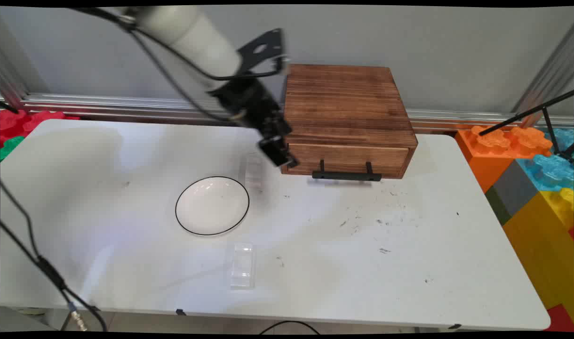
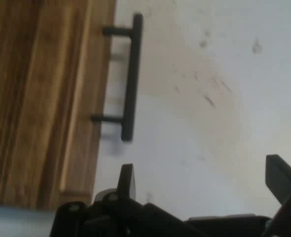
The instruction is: Open the drawer
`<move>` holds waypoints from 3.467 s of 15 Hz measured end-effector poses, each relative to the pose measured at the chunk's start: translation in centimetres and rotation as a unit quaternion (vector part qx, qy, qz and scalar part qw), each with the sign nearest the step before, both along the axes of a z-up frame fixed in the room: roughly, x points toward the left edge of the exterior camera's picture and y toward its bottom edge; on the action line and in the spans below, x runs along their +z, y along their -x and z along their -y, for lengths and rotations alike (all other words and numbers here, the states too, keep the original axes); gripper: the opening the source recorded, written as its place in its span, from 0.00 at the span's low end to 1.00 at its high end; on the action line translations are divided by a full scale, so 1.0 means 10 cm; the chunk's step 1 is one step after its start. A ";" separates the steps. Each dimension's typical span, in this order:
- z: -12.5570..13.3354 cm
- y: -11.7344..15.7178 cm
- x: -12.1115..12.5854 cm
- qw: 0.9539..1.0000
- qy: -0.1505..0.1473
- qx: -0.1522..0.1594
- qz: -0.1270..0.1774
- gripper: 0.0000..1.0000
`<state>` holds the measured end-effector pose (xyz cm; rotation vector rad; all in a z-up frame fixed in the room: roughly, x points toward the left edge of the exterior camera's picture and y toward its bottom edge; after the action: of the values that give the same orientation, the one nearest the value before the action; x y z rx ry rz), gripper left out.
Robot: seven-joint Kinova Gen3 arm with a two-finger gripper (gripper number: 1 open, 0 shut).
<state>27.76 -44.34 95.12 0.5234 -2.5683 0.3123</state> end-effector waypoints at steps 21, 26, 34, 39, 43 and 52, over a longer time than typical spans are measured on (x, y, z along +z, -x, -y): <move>0.78 1.25 -1.37 0.995 0.060 -0.049 0.067 1.00; 0.83 1.36 -1.62 0.994 0.061 -0.055 0.070 1.00; 0.81 1.44 -1.82 0.994 0.061 -0.059 0.070 1.00; 0.62 1.48 -1.90 0.995 0.048 -0.065 0.065 1.00; 0.38 1.54 -1.90 0.995 0.033 -0.072 0.056 1.00; -0.23 1.76 -1.81 0.996 0.004 -0.081 0.020 1.00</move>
<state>10.16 -42.08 77.01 0.3063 -2.6283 0.2776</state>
